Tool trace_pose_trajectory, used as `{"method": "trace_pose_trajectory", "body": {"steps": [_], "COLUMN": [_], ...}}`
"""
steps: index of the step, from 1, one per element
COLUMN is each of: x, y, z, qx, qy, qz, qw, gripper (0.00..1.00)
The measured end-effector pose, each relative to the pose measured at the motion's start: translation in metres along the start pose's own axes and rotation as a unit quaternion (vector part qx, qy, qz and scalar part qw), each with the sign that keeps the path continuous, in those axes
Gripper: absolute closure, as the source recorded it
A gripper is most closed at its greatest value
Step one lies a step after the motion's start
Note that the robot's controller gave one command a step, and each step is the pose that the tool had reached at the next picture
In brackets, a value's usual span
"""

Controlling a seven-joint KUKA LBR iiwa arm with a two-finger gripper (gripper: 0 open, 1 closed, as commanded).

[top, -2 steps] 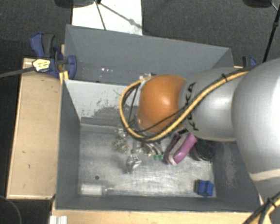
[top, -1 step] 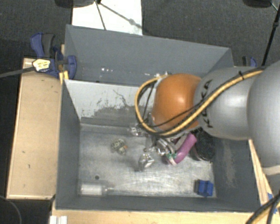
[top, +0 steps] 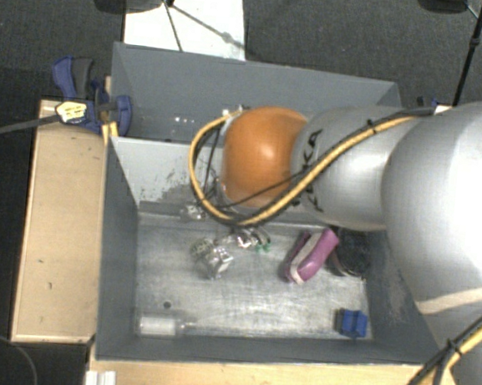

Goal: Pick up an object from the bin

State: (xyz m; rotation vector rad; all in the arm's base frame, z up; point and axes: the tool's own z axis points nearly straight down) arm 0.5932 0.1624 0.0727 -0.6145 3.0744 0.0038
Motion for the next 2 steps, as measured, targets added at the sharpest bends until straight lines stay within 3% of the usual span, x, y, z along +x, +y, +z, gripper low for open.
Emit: {"method": "trace_pose_trajectory", "body": {"steps": [1, 2], "x": [0.001, 0.016], "y": [-0.002, -0.035], "z": [0.0, -0.142], "qx": [0.0, 0.002], "qy": [0.002, -0.0021], "qz": [0.005, -0.034], "qw": [1.0, 0.9994], "gripper": [1.0, 1.0]}}
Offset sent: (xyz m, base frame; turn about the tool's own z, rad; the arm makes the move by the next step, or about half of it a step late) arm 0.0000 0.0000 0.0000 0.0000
